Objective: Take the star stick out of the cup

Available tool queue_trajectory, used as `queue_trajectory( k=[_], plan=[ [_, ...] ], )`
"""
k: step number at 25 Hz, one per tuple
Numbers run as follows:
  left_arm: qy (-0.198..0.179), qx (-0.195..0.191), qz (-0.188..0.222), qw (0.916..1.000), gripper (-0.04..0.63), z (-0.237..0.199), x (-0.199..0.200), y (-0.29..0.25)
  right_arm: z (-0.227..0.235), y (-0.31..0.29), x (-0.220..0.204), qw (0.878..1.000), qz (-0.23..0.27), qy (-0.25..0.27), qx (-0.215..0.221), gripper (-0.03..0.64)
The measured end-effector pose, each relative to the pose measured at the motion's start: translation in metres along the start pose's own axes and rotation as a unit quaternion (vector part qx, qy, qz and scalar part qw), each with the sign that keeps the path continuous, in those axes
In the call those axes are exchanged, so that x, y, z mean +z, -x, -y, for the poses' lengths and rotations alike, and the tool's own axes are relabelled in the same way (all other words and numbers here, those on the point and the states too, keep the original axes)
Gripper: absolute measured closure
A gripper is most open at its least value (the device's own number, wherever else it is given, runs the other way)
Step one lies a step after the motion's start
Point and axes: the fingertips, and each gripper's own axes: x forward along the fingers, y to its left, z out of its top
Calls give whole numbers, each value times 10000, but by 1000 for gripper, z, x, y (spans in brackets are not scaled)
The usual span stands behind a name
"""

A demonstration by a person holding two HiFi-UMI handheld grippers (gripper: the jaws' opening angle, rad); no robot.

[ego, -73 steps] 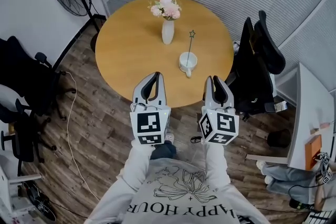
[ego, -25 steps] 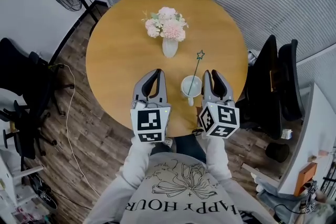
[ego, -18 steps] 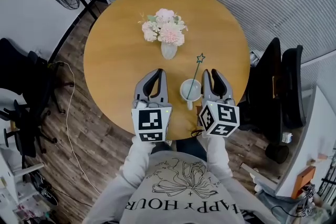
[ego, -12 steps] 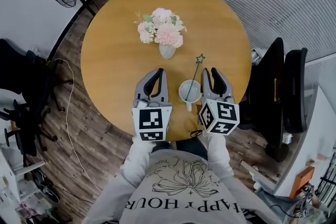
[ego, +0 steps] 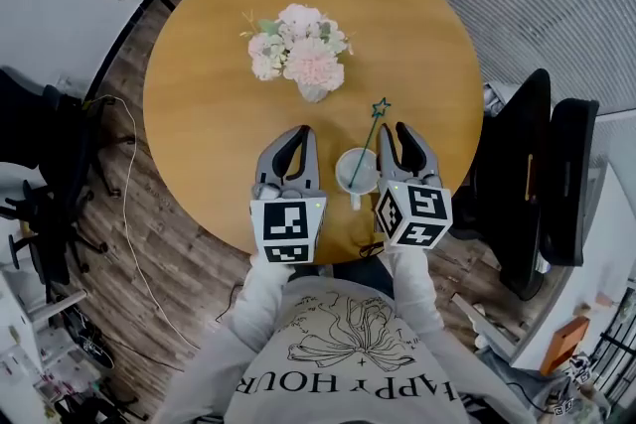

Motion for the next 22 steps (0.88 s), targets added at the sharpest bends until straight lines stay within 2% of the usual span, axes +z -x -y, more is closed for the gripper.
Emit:
queue_trajectory(
  k=[22],
  plan=[
    [129,162,-530,9984,589,-6,-43,-24,6,-40,-52,9961,-782,-112,390,503]
  ],
)
